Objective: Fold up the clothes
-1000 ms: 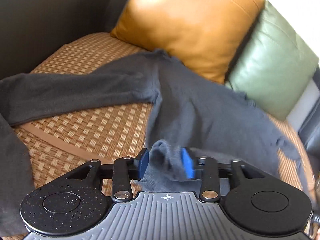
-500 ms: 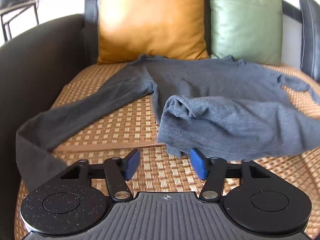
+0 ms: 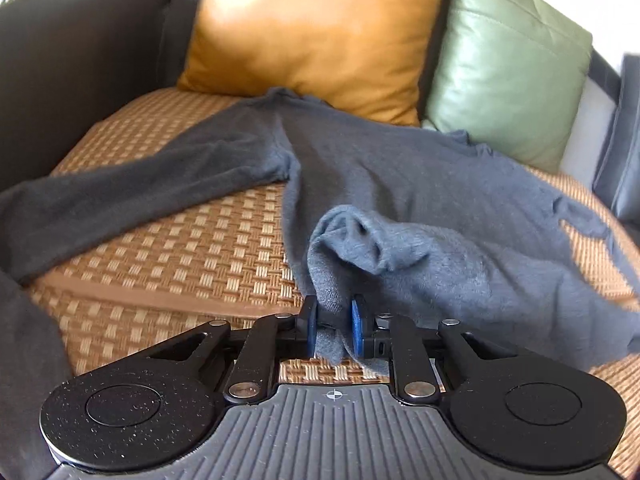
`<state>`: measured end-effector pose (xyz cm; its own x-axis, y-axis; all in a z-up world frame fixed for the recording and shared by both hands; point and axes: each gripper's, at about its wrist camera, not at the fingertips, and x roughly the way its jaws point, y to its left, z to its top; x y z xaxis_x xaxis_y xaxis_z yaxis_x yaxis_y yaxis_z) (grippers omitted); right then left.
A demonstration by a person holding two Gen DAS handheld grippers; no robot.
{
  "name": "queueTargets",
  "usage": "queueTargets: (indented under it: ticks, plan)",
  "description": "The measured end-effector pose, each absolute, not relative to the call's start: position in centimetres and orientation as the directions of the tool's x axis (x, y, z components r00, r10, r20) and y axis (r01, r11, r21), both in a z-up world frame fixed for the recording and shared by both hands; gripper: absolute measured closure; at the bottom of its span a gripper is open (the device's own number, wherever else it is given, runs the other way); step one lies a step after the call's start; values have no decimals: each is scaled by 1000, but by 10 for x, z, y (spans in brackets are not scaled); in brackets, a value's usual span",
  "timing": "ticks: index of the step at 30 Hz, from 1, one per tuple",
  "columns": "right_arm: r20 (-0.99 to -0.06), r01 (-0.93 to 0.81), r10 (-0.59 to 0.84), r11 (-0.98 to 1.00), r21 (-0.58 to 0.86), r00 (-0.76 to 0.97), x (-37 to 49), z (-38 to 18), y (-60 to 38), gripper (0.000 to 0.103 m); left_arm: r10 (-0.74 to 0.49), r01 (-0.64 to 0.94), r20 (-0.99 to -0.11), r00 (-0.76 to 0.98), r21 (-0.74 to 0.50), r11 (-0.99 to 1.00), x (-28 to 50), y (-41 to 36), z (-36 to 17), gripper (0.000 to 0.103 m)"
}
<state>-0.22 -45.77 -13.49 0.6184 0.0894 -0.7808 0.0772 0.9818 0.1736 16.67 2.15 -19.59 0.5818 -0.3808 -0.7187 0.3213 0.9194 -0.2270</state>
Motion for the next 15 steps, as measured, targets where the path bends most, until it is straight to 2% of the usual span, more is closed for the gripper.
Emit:
queueTargets:
  ticks: [2,4,7,15]
  plan:
    - [-779,72,86,983,167,621,-3,-134,-458,53,-400,320,-703,588,-252,913,159,26,-188,92]
    - [-775,70,82,985,161,626,-4,-133,-459,52,-422,338,-694,583,-265,903,150,31,-179,98]
    - [-760,73,83,983,169,644,-6,-128,-461,48,-432,345,-683,590,-271,899,138,40,-168,98]
    - [-739,106,60,979,176,672,-4,-125,-472,48,-421,311,-690,589,-287,906,132,60,-173,99]
